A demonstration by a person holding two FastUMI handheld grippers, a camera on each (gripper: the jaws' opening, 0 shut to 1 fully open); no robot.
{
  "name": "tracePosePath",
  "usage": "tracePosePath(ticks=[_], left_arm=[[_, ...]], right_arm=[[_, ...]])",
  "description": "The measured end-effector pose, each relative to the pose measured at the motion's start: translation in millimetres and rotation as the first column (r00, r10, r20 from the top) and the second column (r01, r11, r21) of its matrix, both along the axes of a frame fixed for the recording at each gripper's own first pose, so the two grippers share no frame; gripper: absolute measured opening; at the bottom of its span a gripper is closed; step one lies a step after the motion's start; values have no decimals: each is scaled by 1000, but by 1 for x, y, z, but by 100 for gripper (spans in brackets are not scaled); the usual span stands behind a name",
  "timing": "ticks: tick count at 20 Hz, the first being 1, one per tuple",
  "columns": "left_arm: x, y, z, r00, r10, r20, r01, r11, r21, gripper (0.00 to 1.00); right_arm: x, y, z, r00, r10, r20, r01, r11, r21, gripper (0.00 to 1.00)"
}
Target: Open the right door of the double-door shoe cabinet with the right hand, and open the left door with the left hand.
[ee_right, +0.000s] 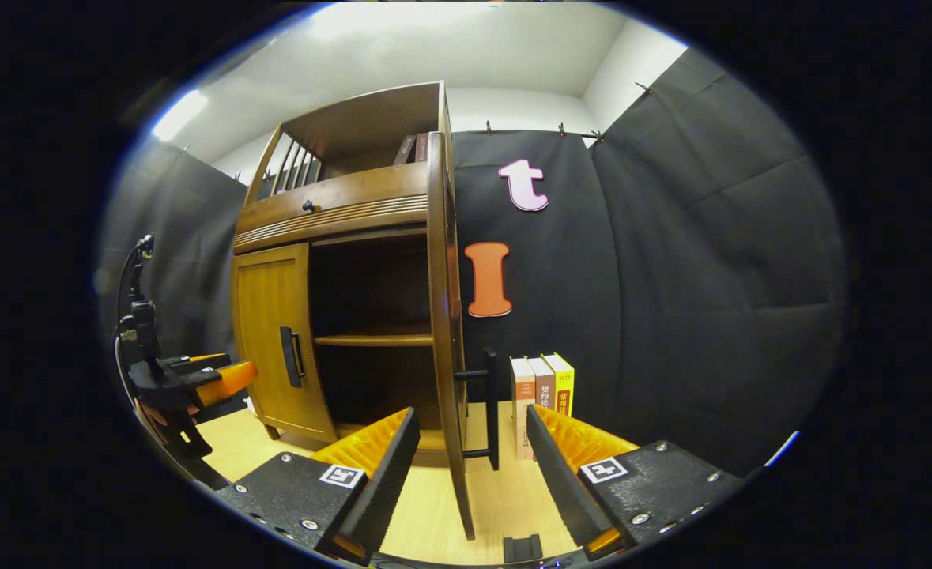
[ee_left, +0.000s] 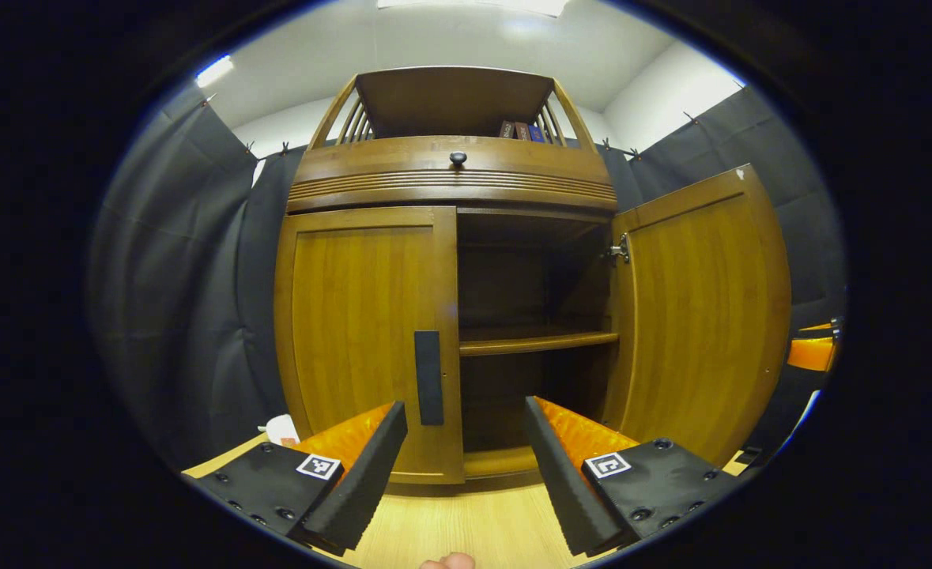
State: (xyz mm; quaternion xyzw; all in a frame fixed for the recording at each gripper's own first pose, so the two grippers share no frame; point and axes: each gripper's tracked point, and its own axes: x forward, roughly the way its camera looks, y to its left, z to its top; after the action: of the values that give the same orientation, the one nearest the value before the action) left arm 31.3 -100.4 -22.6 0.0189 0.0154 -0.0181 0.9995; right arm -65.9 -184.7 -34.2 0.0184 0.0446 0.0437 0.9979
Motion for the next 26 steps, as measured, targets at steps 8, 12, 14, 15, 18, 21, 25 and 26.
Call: tracePosePath(ticks=[8,12,14,15,18,21,25,26], left_arm=[[93,27,4,999,45,13,-46,995,94,96],[128,24,-22,998,36,-48,-32,996,88,97],[141,26,-33,997,40,-63,-35,996,76,100],[147,28,-36,997,46,-65,-41,996,77,100],[160,34,-44,995,64,-74,-58,996,73,95],[171,41,-48,995,67,-80,-62,996,63,100],[174,43,-51,994,56,-89,-53,998,32,76],[174,38,-53,995,40,-91,-38,999,27,68]], right_arm=[[2,24,-1,1000,13,-11,-14,996,-83,96],[-4,31,4,1000,12,-1,-12,996,-93,90],[-2,29,8,1000,-9,0,9,994,-106,96],[-3,26,10,1000,-20,1,20,993,-114,96],[-8,18,15,999,-52,-2,51,992,-119,90],[-11,13,15,997,-71,0,71,991,-114,90],[-14,14,13,998,-70,-7,68,990,-122,90],[-15,14,12,998,-68,-13,66,990,-128,90]])
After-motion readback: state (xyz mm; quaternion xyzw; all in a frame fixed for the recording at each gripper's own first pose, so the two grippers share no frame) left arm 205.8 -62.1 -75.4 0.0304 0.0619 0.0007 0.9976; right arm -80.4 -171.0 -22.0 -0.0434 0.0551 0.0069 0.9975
